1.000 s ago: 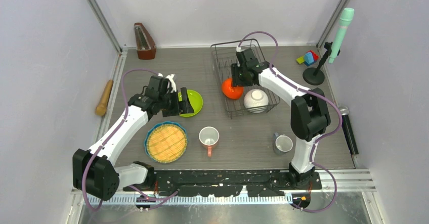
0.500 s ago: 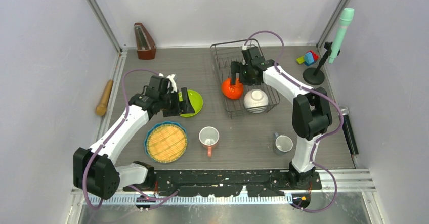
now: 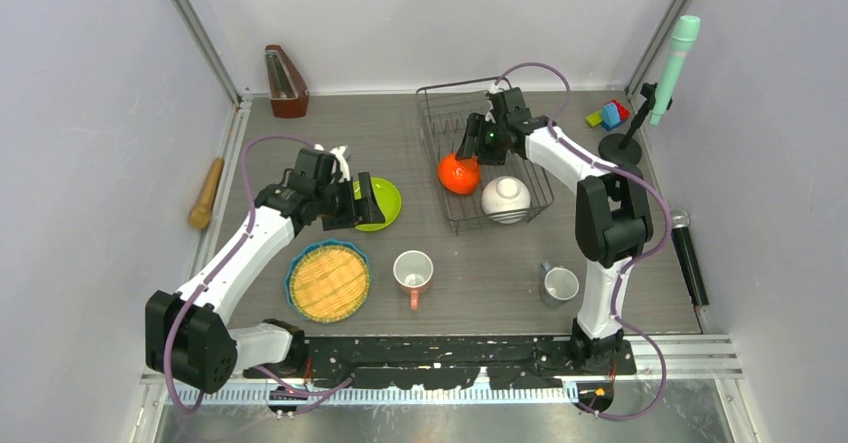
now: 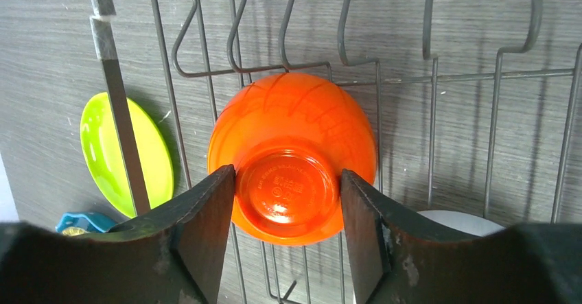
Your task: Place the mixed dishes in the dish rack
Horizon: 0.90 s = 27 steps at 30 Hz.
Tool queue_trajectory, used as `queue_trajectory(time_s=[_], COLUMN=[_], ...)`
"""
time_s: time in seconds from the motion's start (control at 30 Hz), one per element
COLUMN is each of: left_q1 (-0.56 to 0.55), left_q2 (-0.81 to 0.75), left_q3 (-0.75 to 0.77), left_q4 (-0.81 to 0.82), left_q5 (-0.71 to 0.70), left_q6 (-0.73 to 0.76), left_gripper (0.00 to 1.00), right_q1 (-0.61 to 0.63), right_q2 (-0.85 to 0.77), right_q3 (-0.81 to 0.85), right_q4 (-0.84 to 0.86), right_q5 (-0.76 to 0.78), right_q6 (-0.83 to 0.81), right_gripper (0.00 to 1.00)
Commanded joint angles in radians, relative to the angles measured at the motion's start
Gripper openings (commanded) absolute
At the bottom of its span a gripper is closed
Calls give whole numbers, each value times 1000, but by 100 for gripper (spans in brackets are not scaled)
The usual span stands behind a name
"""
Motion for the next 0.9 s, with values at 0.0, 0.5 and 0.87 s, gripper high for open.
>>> queue_trajectory(time_s=[0.0, 0.5, 0.87], left_q1=[4, 4, 4], left_q2=[3, -23, -14], left_q3=[31, 16, 16], left_q4=[30, 28, 34], left_q5=[16, 15, 17], left_q6=[15, 12, 6], left_gripper=[77, 77, 77], right_q1=[10, 69, 143], right_q2=[5, -104, -141], right_q3=[15, 34, 94], right_q4=[12, -88, -196], right_q5=[-18, 135, 373], right_q6=[3, -95, -210], right_gripper=[56, 30, 30])
